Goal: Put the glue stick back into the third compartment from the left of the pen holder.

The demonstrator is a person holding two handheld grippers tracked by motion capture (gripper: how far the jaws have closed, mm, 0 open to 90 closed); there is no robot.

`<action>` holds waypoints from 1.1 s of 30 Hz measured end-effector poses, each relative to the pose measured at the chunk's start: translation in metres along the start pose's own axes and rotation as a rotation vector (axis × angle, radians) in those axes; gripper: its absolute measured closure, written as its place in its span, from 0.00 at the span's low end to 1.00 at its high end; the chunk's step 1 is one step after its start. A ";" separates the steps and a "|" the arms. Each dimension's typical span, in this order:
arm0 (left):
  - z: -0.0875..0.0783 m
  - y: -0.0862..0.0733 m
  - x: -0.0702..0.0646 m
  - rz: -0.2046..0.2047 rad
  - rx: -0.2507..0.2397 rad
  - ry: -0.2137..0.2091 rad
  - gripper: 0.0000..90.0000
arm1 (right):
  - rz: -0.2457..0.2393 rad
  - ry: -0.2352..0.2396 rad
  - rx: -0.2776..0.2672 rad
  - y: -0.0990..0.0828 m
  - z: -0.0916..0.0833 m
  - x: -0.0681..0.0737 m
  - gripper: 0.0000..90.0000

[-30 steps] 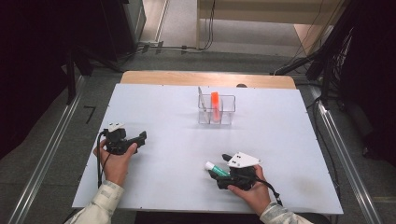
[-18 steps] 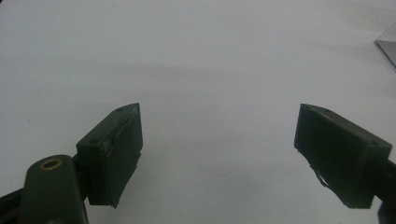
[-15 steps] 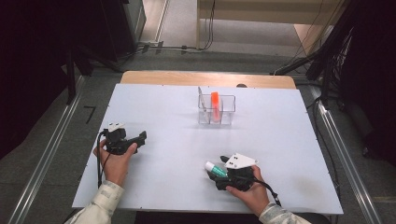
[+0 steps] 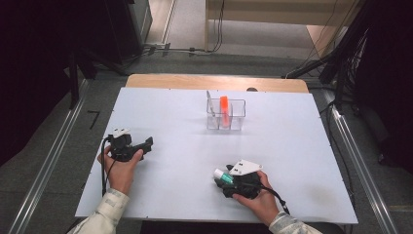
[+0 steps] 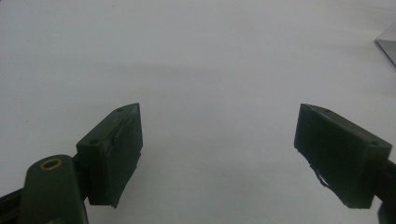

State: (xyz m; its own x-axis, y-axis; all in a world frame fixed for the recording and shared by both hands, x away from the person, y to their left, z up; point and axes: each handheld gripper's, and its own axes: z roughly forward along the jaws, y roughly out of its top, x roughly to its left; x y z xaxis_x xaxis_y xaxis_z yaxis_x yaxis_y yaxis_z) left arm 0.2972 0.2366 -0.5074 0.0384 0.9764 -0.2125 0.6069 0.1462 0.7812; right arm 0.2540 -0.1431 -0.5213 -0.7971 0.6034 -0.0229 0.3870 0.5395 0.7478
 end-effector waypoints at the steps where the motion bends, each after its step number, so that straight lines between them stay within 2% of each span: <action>1: 0.000 0.000 0.000 0.003 0.002 0.000 0.19 | -0.003 -0.001 0.001 0.000 0.000 0.000 0.39; 17: 0.001 0.000 -0.001 0.008 0.004 0.000 0.18 | -0.032 -0.002 0.019 0.002 0.004 0.003 0.53; 25: 0.001 0.000 -0.001 0.007 0.006 0.000 0.19 | -0.021 0.015 0.020 0.003 0.004 0.002 0.62; 33: 0.001 0.000 -0.001 0.006 0.005 -0.003 0.19 | -0.017 0.005 0.018 0.003 0.004 0.001 0.70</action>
State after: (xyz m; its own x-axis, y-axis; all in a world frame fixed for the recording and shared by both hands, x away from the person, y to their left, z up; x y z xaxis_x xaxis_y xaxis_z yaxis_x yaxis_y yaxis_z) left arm 0.2981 0.2352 -0.5083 0.0447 0.9768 -0.2093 0.6104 0.1391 0.7798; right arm 0.2562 -0.1386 -0.5222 -0.8058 0.5914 -0.0319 0.3817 0.5598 0.7355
